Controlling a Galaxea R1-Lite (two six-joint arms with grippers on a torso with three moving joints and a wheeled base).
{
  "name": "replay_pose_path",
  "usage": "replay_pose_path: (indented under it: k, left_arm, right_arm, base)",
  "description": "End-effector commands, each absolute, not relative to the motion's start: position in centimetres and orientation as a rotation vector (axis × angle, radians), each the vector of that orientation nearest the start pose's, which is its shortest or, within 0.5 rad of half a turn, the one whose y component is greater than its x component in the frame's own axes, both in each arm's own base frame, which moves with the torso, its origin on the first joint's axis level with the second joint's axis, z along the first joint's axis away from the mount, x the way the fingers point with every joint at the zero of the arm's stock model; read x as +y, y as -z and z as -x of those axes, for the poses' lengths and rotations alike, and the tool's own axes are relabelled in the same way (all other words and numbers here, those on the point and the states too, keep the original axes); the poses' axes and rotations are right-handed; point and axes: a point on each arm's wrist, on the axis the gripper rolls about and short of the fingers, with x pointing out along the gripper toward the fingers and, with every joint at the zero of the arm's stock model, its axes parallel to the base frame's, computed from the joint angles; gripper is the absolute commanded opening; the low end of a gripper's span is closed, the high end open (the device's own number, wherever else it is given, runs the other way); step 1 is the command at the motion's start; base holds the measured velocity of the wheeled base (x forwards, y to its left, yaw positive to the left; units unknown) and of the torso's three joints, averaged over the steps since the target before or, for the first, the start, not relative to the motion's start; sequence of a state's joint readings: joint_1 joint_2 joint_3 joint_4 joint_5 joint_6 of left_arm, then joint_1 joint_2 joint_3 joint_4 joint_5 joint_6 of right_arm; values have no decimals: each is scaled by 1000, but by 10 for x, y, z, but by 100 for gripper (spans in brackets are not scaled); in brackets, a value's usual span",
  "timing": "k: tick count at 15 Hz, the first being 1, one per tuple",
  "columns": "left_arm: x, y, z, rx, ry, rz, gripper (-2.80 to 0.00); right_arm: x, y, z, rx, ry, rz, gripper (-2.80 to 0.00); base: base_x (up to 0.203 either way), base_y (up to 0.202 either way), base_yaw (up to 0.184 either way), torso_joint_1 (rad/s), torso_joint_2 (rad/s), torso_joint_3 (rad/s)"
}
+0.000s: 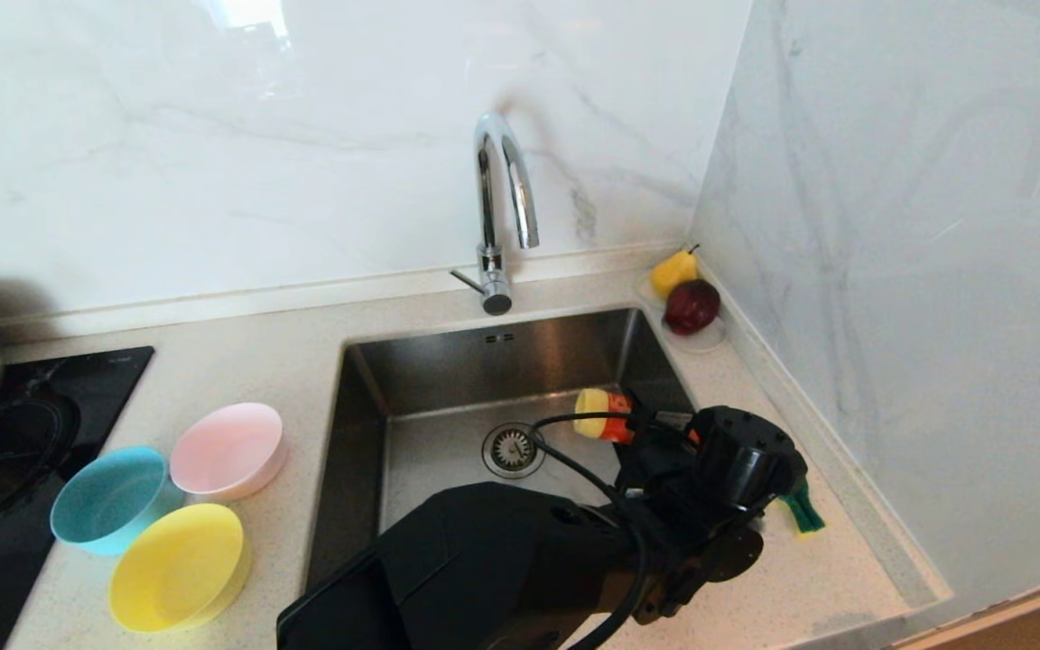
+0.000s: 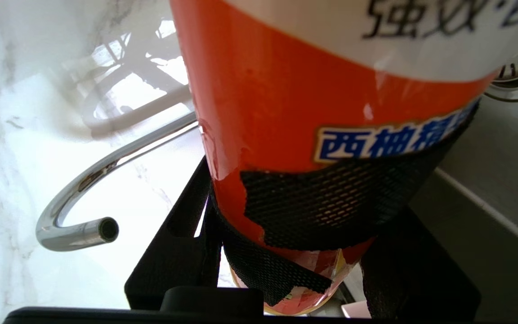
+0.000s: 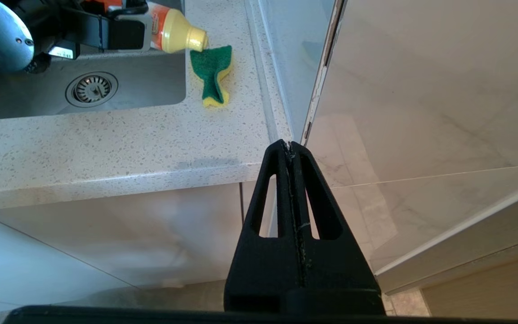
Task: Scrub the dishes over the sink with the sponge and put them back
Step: Place the dish soap on the table
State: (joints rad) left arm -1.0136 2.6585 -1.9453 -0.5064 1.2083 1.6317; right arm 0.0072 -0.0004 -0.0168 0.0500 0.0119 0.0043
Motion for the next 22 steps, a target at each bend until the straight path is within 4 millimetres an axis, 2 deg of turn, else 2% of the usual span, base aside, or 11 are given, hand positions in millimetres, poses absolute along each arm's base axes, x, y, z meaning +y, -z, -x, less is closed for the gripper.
replay_pose_path:
  k: [1,6,13,17,22]
  left_arm:
    - [-442,-59,-300,240,-81,-1811,-280]
    - [-438,-67,-307,232,-112,-1754,-280]
    - [-435,-61,-314,210,-90,-1734,-280]
    - [-440,-66,-314,76,-53,-1618,-280]
    - [-444,-70,-308,54,-47,-1391,-280]
  right_arm:
    - [0,-75,24,32,-20,-5,-280]
    - [0,-75,24,32,-20,-5,-280]
    - [0,-75,24,32,-20,-5,-280]
    - [0,-75,24,32,-20,-5,-280]
    - [0,-75,24,32,-20,-5,-280]
  base:
    - [0,0,0,0,0,0]
    - [0,0,0,0,0,0]
    - [0,0,0,0,0,0]
    - [0,0,0,0,0,0]
    - [0,0,0,0,0,0]
